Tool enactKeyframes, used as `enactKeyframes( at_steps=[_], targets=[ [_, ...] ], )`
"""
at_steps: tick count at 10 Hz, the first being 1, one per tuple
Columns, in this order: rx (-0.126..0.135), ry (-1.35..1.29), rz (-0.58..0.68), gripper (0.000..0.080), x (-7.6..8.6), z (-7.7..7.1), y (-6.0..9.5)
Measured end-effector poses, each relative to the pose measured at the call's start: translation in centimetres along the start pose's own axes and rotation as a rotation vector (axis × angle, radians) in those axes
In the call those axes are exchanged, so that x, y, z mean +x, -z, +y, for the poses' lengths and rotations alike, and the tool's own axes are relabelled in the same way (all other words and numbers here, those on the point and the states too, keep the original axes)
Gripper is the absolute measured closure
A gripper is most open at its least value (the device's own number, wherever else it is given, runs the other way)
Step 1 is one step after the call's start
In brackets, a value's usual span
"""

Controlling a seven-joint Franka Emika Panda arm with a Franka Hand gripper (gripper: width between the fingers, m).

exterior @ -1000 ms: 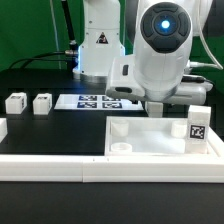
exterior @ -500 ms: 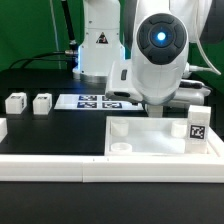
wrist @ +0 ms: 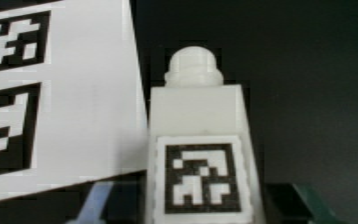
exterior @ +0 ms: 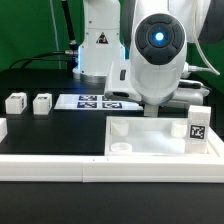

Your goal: Assemble square table

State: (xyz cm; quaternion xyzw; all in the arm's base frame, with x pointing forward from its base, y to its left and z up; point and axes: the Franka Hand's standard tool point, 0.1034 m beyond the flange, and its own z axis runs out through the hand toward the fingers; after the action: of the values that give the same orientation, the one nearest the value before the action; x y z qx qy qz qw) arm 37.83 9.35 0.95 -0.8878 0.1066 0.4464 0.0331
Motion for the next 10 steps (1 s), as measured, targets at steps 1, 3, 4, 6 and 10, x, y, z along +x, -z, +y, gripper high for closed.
enactKeyframes(
  at_steps=[1,3,4,6,10],
  targets=[
    [0.000,0.000,0.000,0.0511,0.0,0.0,0.0],
    [0.001,-0.001,0.000,0.0511,0.0,0.0,0.0],
    [0.001,-0.001,0.000,0.0511,0.0,0.1,0.0],
    [0.002,-0.002,0.002,0.0509,0.0,0.2,0.2],
    [0.002,0.065,0.089,0.0509,-3.4,4.9,11.1]
  ],
)
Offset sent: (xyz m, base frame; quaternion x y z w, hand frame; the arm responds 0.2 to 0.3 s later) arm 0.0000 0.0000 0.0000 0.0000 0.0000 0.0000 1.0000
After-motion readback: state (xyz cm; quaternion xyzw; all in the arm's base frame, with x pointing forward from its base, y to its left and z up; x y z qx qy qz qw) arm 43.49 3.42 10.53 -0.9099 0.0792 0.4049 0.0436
